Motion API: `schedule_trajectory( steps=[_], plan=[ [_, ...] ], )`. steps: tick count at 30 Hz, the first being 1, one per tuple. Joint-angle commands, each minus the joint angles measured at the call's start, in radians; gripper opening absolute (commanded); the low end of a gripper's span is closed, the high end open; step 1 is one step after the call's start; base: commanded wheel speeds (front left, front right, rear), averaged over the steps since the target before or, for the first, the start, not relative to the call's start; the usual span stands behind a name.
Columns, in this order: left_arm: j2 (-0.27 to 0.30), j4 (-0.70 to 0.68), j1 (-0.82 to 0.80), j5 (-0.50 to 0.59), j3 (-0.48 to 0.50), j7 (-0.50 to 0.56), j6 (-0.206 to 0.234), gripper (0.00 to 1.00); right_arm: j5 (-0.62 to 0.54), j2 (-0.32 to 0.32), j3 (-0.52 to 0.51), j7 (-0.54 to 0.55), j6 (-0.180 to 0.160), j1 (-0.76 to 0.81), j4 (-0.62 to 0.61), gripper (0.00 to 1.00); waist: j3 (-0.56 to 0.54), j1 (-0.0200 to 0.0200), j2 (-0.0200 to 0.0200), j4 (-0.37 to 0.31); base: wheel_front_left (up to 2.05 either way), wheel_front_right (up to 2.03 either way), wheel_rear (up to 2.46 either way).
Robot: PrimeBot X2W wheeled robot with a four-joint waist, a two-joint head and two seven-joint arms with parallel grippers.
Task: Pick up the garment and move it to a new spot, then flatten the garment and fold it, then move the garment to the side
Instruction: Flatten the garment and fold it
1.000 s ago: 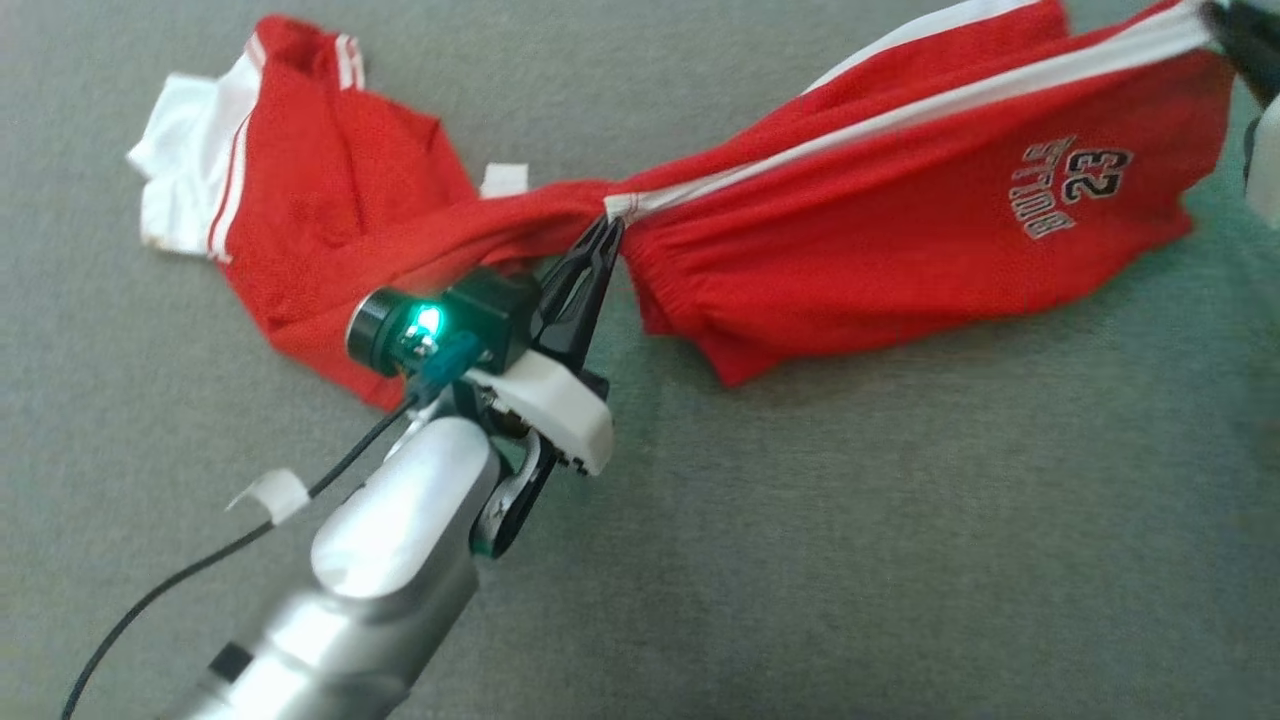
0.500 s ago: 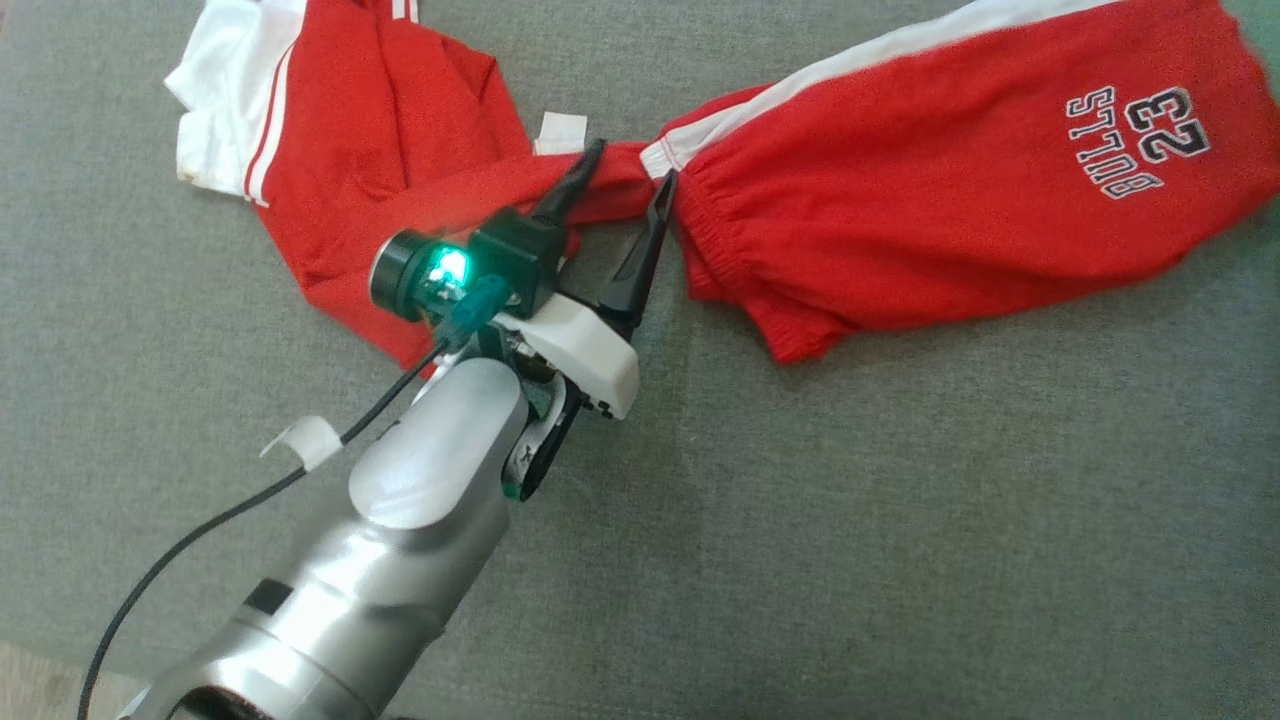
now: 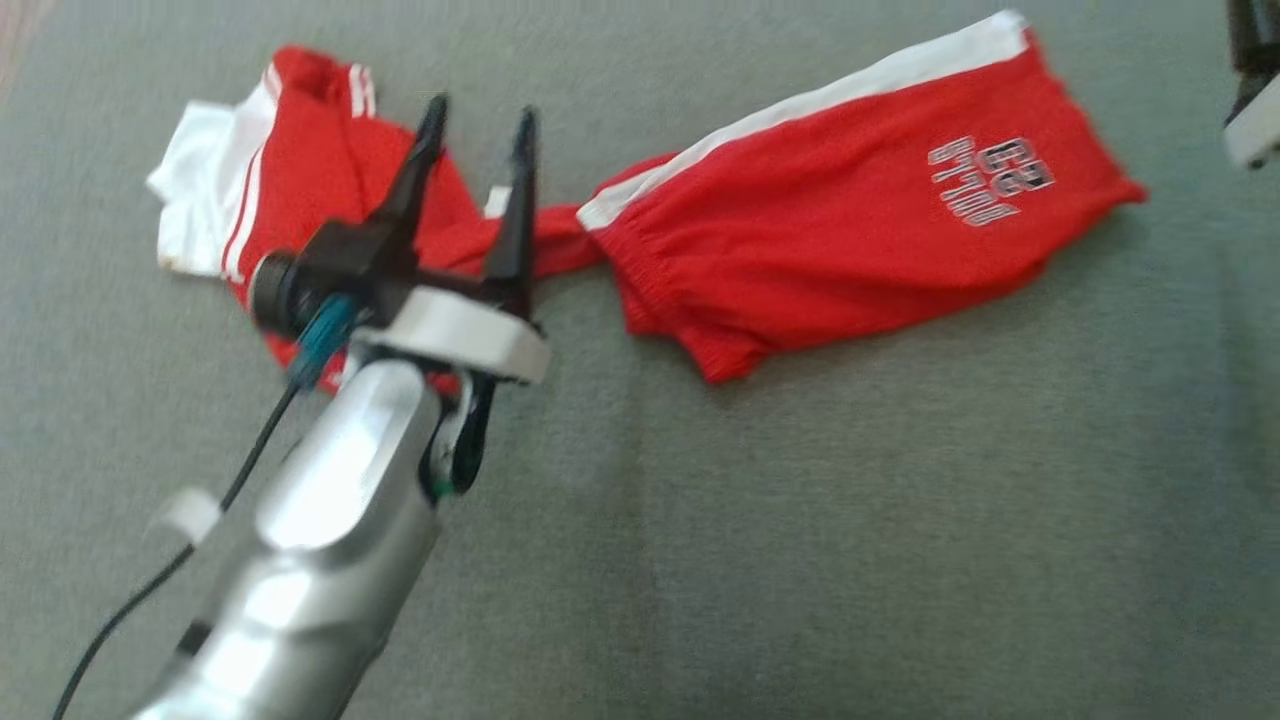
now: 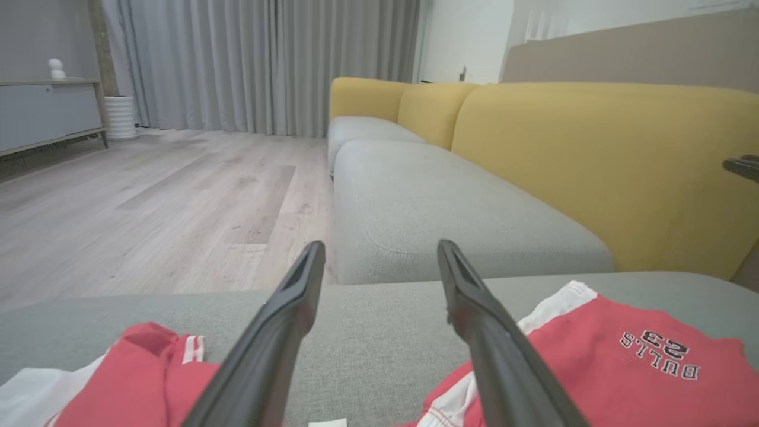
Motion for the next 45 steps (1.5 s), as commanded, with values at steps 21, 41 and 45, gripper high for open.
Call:
schedule_trajectory(
  steps=[21,41,45],
  plan=[
    [0.035,-0.236,0.431,0.117,0.231,-0.01,0.022,1.0,-0.356,0.27,-0.497,-0.016,-0.001,0.677,-0.401,1.0,-0.235,0.0002,0.0,-0.15,0.0,0.0,0.0],
    [-0.052,-0.241,0.455,0.243,0.284,-0.01,-0.049,1.0,-0.474,0.439,-0.705,0.136,-0.001,0.762,-0.58,1.0,-0.14,0.0002,0.0,-0.085,0.0,0.0,0.0],
    [-0.065,-0.238,0.418,0.255,0.27,-0.01,-0.061,1.0,-0.426,0.449,-0.767,0.211,-0.001,0.655,-0.515,1.0,-0.083,0.0002,0.0,-0.041,0.0,0.0,0.0]
  ],
)
